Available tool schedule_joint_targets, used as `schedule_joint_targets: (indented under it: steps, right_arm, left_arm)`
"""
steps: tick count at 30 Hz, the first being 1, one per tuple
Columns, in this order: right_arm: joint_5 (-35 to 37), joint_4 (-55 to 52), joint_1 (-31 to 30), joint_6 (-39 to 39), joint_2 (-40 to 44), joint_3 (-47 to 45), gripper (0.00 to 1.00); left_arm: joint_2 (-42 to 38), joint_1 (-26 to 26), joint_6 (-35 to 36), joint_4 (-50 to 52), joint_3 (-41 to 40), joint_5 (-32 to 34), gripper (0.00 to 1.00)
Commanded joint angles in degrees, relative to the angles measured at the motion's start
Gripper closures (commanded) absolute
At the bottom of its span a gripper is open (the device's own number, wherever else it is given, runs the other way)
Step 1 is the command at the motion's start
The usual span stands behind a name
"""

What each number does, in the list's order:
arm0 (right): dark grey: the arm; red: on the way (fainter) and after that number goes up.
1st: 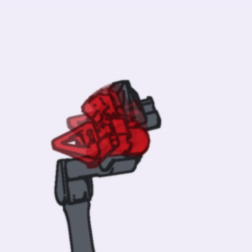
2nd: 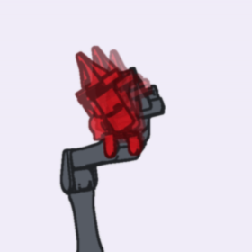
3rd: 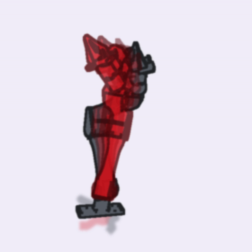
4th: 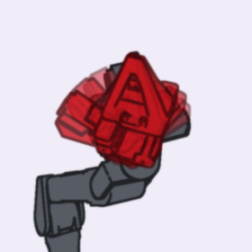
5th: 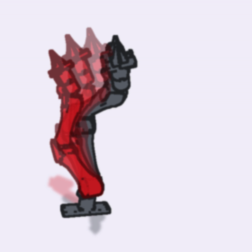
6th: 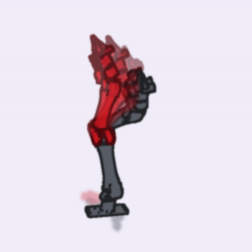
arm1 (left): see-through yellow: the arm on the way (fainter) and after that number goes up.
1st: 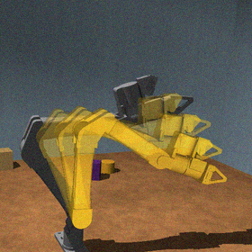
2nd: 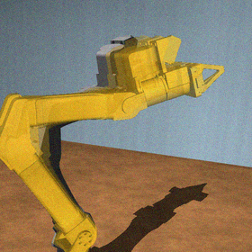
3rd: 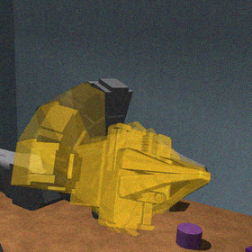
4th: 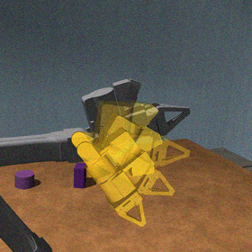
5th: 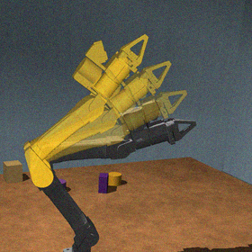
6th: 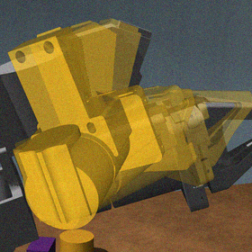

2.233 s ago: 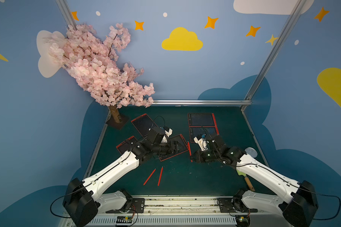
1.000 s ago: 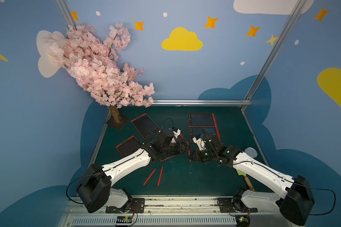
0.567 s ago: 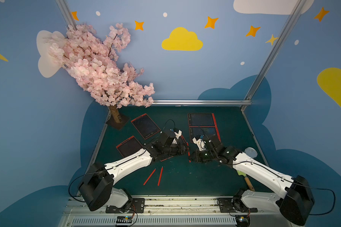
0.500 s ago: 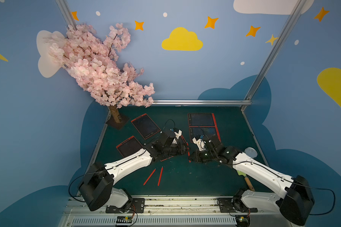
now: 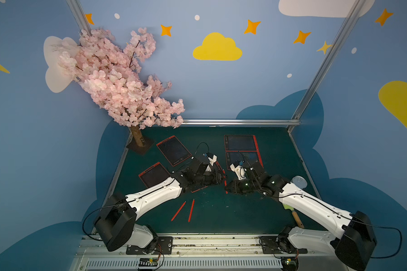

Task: Place the stylus back onto the writing tablet
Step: Pick up the stylus from the center of the board.

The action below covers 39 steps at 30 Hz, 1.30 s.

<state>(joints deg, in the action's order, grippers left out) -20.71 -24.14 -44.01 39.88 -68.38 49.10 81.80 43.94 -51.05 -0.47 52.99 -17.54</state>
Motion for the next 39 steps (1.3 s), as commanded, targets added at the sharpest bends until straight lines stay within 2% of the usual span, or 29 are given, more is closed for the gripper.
schedule_joint_targets:
  steps: [1, 12, 25, 39]
  right_arm:
    - [-0.80, 0.95, -0.20, -0.22, 1.38, -0.94, 1.00]
    - [-1.83, 1.63, -0.23, -0.50, 1.44, -1.44, 1.00]
    - [-2.32, 1.00, -0.24, -1.44, 0.97, -0.79, 1.00]
    - [-2.31, 0.81, -0.21, -1.59, 0.18, -0.39, 1.00]
  left_arm:
    - [0.98, 0.14, -0.28, -0.65, -0.46, -0.65, 0.65]
    - [1.57, 0.08, -0.73, -1.19, -0.52, -0.83, 0.68]
    - [1.79, 0.03, -1.27, -1.97, -0.57, -0.81, 0.78]
    - [1.08, -0.71, -2.21, -2.67, -0.96, -1.03, 0.84]
